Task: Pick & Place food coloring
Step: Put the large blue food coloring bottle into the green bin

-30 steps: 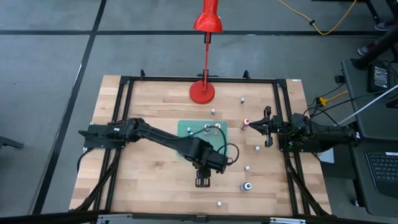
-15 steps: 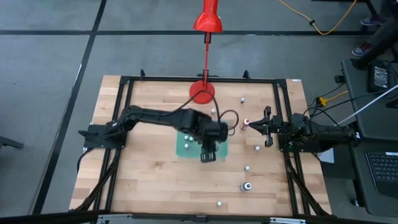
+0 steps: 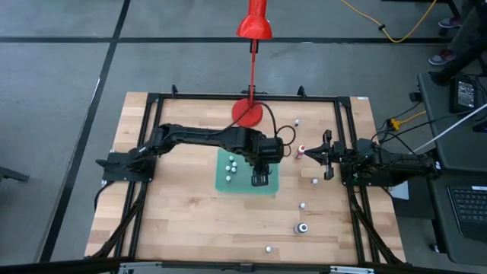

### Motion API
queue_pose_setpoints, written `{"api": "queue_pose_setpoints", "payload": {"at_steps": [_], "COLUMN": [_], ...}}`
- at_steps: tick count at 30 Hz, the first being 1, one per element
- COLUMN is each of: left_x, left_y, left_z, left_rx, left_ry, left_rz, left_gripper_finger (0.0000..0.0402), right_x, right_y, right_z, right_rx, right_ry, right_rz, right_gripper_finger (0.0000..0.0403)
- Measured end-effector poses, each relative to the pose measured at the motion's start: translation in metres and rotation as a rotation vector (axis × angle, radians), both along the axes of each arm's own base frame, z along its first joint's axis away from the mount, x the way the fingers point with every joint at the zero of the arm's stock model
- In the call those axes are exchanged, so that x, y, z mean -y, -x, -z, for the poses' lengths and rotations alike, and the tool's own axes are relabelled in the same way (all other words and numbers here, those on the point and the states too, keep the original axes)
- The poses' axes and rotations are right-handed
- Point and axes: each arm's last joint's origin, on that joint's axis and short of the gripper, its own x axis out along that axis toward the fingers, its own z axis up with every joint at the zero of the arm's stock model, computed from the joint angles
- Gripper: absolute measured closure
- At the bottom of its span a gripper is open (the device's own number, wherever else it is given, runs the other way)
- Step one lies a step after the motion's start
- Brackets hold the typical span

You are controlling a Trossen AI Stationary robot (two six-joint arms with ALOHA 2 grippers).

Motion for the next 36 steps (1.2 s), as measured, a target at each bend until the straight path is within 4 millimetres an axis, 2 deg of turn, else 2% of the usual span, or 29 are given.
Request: {"api": "queue_pose_setpoints", "payload": {"at_steps": [10,18,23,28,31,36], "left_x": [-0.001,-0.005,-0.007,-0.007,-0.007,-0.007], "left_y": [-0.023,-0.031,-0.034,-0.035,-0.035,-0.035], "left_z": [0.050,0.075,0.077,0.080,0.079,0.066], "left_rx": [-0.064,-0.100,-0.085,-0.086,-0.085,-0.061], "left_ry": [-0.027,-0.038,-0.042,-0.042,-0.042,-0.036], "left_rz": [0.056,0.062,0.055,0.055,0.055,0.056], "left_gripper_finger": [0.0258,0.0258,0.0254,0.0204,0.0192,0.0192], "right_x": [0.000,0.000,0.000,0.000,0.000,0.000], "right_y": [0.000,0.000,0.000,0.000,0.000,0.000], "right_z": [0.000,0.000,0.000,0.000,0.000,0.000], "right_rx": [0.000,0.000,0.000,0.000,0.000,0.000], "right_ry": [0.000,0.000,0.000,0.000,0.000,0.000], "right_rz": [0.000,0.000,0.000,0.000,0.000,0.000], "right_gripper_finger": [0.0372,0.0372,0.0372,0.0372,0.0372,0.0372]}}
